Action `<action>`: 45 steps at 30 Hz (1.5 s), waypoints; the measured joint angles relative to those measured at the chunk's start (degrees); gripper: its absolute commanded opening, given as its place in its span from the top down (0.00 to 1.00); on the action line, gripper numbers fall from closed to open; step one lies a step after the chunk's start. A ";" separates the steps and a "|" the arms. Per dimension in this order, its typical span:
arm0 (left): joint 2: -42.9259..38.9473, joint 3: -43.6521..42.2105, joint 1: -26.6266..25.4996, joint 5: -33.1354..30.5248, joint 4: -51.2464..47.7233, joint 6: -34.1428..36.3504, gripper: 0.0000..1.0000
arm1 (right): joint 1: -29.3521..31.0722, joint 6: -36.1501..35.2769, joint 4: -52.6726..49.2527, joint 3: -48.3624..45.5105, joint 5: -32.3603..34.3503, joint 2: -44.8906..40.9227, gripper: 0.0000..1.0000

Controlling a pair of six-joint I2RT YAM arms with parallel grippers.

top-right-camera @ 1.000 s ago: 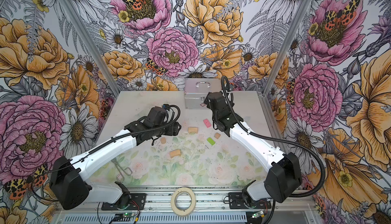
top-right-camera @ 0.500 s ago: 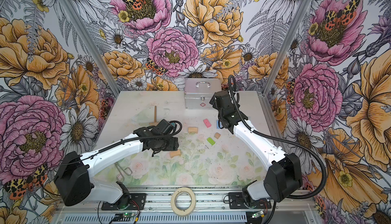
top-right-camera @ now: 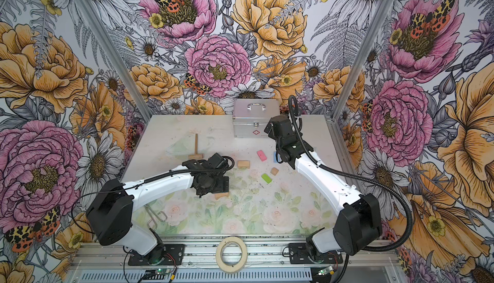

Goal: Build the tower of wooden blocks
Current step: 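Lower the left gripper onto the wooden arch block and grasp it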

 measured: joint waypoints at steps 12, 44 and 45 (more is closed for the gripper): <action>5.01 1.51 0.00 0.04 0.02 -1.92 0.07 | -0.85 0.00 -0.13 -0.02 -1.07 0.66 0.00; 8.66 3.32 -1.60 1.51 0.20 -2.14 0.31 | -2.34 0.02 -0.31 -0.31 -3.89 1.84 0.02; 8.66 3.32 -1.60 1.55 0.20 -2.12 0.31 | -2.34 0.02 -0.33 -0.42 -3.91 1.84 0.02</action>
